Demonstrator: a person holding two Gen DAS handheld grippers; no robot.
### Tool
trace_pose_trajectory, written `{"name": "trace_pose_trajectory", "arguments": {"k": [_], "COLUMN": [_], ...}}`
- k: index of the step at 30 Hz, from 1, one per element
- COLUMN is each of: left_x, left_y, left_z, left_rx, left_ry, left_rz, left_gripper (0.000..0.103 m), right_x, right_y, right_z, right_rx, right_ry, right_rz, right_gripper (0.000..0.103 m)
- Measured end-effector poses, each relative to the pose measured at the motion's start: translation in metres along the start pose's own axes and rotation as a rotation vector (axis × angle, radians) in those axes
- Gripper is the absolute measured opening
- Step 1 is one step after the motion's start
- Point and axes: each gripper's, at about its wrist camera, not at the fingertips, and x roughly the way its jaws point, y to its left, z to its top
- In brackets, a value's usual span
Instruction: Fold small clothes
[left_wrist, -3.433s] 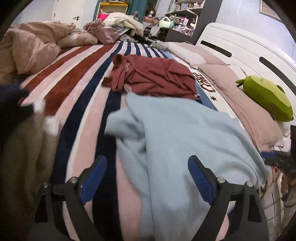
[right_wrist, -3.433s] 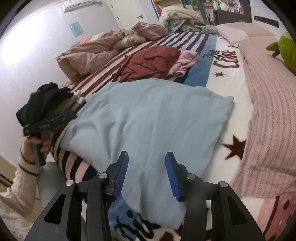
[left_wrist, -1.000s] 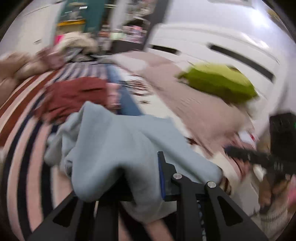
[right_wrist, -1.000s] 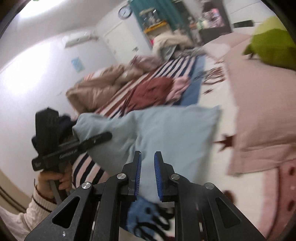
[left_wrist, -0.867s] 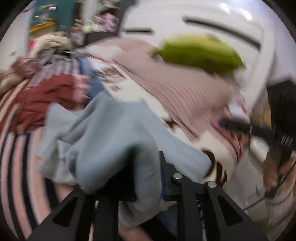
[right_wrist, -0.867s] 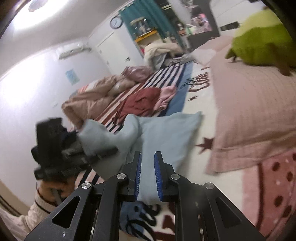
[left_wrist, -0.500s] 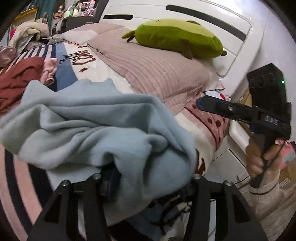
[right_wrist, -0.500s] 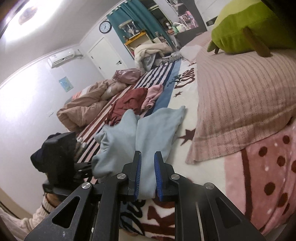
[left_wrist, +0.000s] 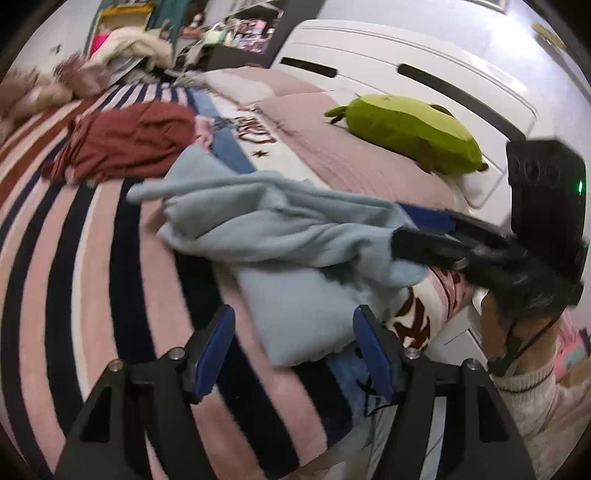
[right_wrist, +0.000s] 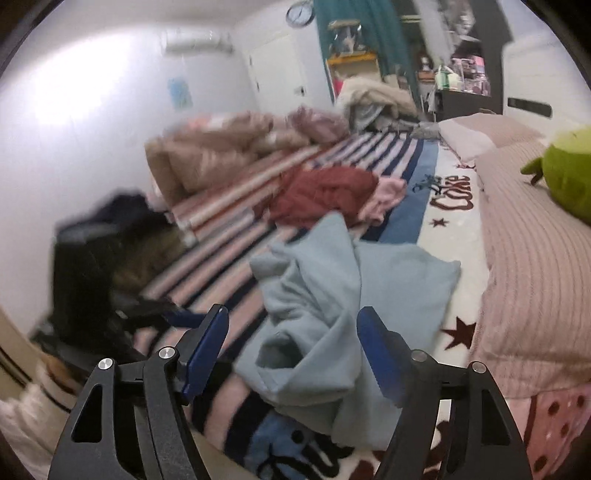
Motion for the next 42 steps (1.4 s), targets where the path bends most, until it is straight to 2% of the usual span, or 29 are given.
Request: {"name": "trace_pose_trajectory", "arguments": {"k": [1, 2, 3, 4, 7, 9, 12, 14, 17, 19, 20, 23, 25, 28, 33, 34, 35, 36, 37, 38, 39, 40, 42], "left_x": [0.003, 0.006, 0.009, 0.014, 0.026, 0.03, 0.035, 0.033, 0.021, 0.009, 0.004, -0.011, -0.021, -0.032, -0.039, -0.039, -0.037, -0.036, -0.034, -0.033, -0.03, -0.028, -0.022], "left_y": [0.003, 0.006, 0.007, 0.009, 0.011, 0.012, 0.012, 0.012, 0.014, 0.018, 0.021, 0.031, 0.041, 0.054, 0.065, 0.068, 0.068, 0.069, 0.069, 0.07, 0.069, 0.067, 0.063], "left_z": [-0.001, -0.002, -0.002, -0.002, -0.002, -0.004, -0.004, -0.003, -0.003, -0.001, -0.001, 0.002, 0.001, -0.003, -0.005, -0.004, -0.002, 0.0, 0.001, 0.002, 0.003, 0.005, 0.008], "left_rx": [-0.011, -0.017, -0.021, -0.025, -0.031, -0.038, -0.051, -0.055, -0.054, -0.053, -0.056, -0.069, -0.079, -0.112, -0.117, -0.121, -0.125, -0.127, -0.125, -0.121, -0.116, -0.112, -0.103], "left_ry": [0.003, 0.006, 0.009, 0.015, 0.039, 0.043, 0.044, 0.039, 0.012, -0.017, -0.028, -0.065, -0.086, -0.109, -0.122, -0.121, -0.12, -0.117, -0.114, -0.11, -0.104, -0.099, -0.087], "left_rz": [-0.001, -0.001, 0.0, -0.002, 0.004, -0.018, -0.041, -0.044, -0.049, -0.04, -0.033, 0.017, 0.05, 0.045, 0.058, 0.061, 0.061, 0.059, 0.057, 0.054, 0.052, 0.049, 0.035], "left_gripper": [0.062, 0.062, 0.062, 0.062, 0.062, 0.062, 0.063, 0.062, 0.062, 0.062, 0.062, 0.062, 0.062, 0.062, 0.062, 0.062, 0.062, 0.062, 0.062, 0.062, 0.062, 0.062, 0.063], "right_x": [0.006, 0.013, 0.015, 0.016, 0.013, 0.012, 0.014, 0.014, 0.01, 0.002, 0.001, 0.017, 0.035, 0.078, 0.147, 0.155, 0.161, 0.164, 0.163, 0.157, 0.15, 0.145, 0.129], "right_y": [0.002, 0.002, -0.002, -0.008, -0.038, -0.052, -0.064, -0.06, -0.048, -0.04, -0.033, -0.004, 0.012, 0.035, 0.047, 0.046, 0.043, 0.038, 0.031, 0.022, 0.011, 0.004, -0.018], "right_z": [-0.003, -0.008, -0.013, -0.019, -0.039, -0.054, -0.068, -0.063, -0.042, -0.021, -0.009, 0.024, 0.035, 0.044, 0.038, 0.036, 0.035, 0.035, 0.037, 0.042, 0.048, 0.051, 0.06], "right_rx": [-0.014, -0.033, -0.038, -0.03, 0.085, 0.131, 0.197, 0.166, 0.092, 0.053, 0.016, -0.137, -0.206, -0.307, -0.408, -0.419, -0.426, -0.424, -0.407, -0.353, -0.274, -0.23, -0.113], "right_ry": [0.015, 0.032, 0.045, 0.058, 0.093, 0.129, 0.157, 0.17, 0.179, 0.141, 0.122, 0.144, 0.174, 0.272, 0.437, 0.452, 0.469, 0.473, 0.467, 0.448, 0.421, 0.407, 0.351], "right_rz": [-0.041, -0.126, -0.175, -0.209, -0.215, -0.247, -0.224, -0.225, -0.237, -0.216, -0.209, -0.167, -0.128, -0.082, -0.174, -0.193, -0.21, -0.233, -0.243, -0.226, -0.188, -0.167, -0.124], "right_gripper": [0.052, 0.04, 0.021, 0.02, 0.017, 0.017, 0.017, 0.017, 0.033, 0.065, 0.07, 0.071, 0.076, 0.081, 0.081, 0.078, 0.07, 0.047, 0.039, 0.036, 0.026, 0.022, 0.019]}}
